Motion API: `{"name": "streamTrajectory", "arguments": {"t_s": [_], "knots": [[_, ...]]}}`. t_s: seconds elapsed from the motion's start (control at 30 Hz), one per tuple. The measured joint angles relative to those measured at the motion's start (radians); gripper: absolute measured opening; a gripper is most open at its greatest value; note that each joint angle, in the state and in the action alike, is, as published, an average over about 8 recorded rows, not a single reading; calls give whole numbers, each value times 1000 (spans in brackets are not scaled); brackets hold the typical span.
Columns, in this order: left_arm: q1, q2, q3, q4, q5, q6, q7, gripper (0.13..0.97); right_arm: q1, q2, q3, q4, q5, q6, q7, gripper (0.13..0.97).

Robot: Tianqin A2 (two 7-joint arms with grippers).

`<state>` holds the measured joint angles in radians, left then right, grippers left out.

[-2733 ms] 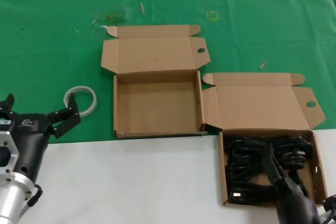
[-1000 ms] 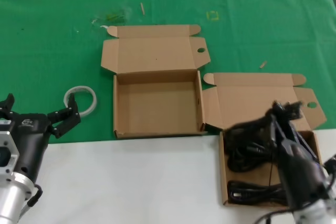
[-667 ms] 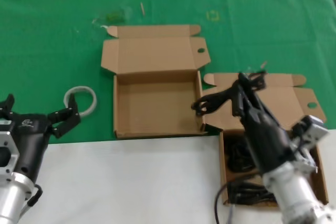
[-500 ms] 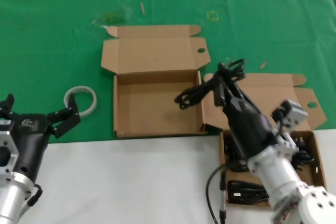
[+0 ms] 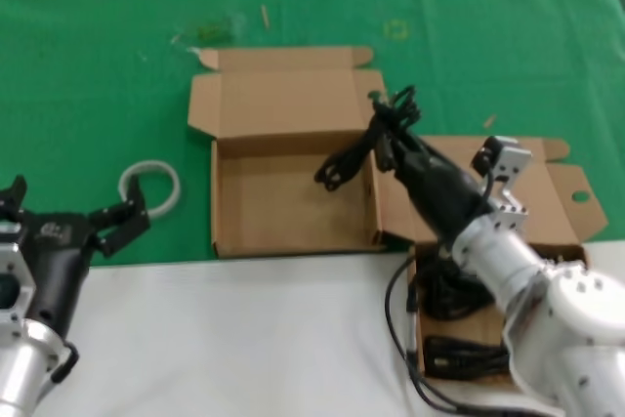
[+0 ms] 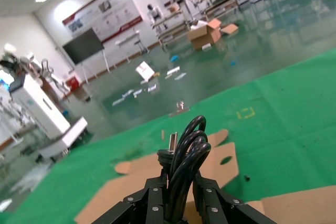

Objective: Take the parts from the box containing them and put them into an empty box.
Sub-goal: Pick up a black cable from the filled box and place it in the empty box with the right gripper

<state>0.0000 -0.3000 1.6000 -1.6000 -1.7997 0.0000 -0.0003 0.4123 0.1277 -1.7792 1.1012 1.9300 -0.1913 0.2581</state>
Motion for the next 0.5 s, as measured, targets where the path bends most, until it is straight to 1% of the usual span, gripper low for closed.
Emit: {"name": "streamTrajectory", "arguments": {"t_s": [0.2,0.5], "knots": [[0,0,0,0,0,0,0,965,90,0,41,-148,17,-77,-75,224],[0,0,0,0,0,0,0,965,161,0,79,-272,56,-141,-167,224]]}}
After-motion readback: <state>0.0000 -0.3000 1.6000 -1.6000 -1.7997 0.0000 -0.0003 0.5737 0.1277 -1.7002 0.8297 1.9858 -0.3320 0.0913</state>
